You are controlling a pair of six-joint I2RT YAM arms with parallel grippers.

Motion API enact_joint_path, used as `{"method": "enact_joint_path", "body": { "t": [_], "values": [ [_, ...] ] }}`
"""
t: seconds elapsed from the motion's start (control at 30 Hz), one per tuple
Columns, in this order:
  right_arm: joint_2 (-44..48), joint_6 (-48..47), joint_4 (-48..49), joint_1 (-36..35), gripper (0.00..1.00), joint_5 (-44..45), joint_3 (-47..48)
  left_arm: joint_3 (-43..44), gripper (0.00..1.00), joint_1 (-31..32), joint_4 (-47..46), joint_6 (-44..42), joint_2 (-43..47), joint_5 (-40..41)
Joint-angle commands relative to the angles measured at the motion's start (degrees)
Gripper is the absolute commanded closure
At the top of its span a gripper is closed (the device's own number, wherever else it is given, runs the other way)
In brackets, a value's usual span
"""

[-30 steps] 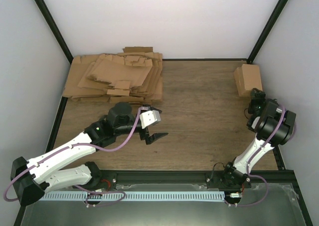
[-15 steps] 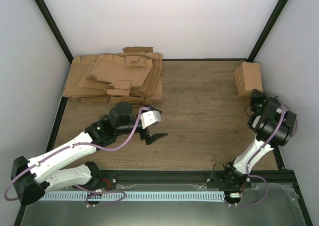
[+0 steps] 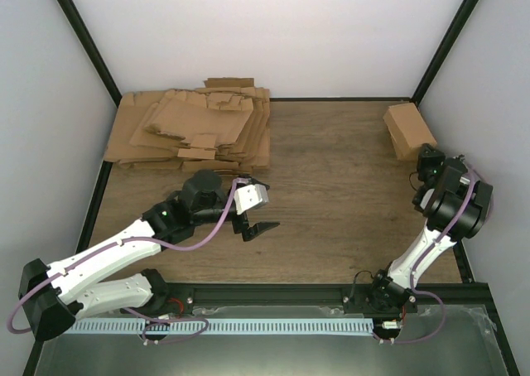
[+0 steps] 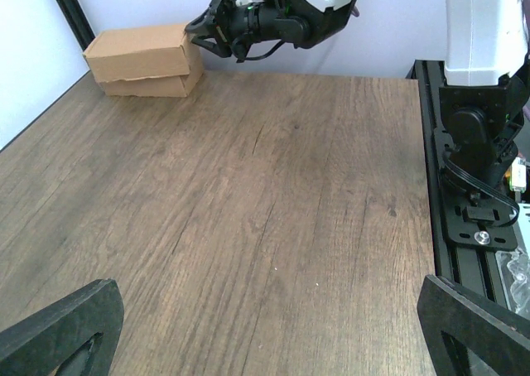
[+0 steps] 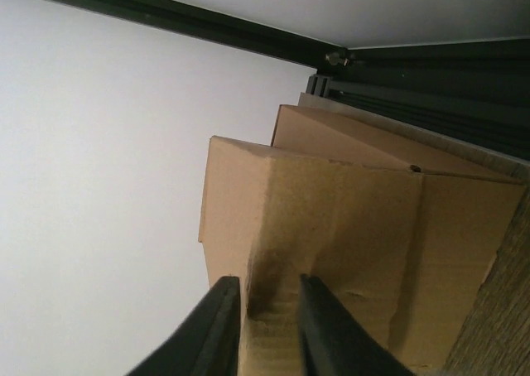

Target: Fold the paper box

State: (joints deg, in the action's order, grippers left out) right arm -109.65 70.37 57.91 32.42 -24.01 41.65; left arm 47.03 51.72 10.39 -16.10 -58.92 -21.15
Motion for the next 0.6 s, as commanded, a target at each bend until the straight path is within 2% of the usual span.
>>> {"method": "enact_joint_path", "body": {
  "t": [0.0,0.07,0.47,0.57],
  "values": [
    [0.55,-0.17,2.84,-0.59,0.72,0.21,-0.45,0.68,0.0,-0.28,-0.29,-0.11,-0.41,-1.44],
    [1.68,-0.67,3.03,-0.78,0.68,0.03,-1.82,0.7,0.0,-0.23,-0.35,-0.13,-0.54,-1.44],
    [6.41,-7.8,3.31,-4.54,0.69,0.15,-8.46,0.78,0.0,-0.28,-0.29,-0.06,-0.33,-1.79],
    [6.87,-10.84,1.95,-6.16,0.66,1.48,-8.23,0.77,0.0,-0.23,-0.23,-0.06,-0.24,-1.71]
  ]
}}
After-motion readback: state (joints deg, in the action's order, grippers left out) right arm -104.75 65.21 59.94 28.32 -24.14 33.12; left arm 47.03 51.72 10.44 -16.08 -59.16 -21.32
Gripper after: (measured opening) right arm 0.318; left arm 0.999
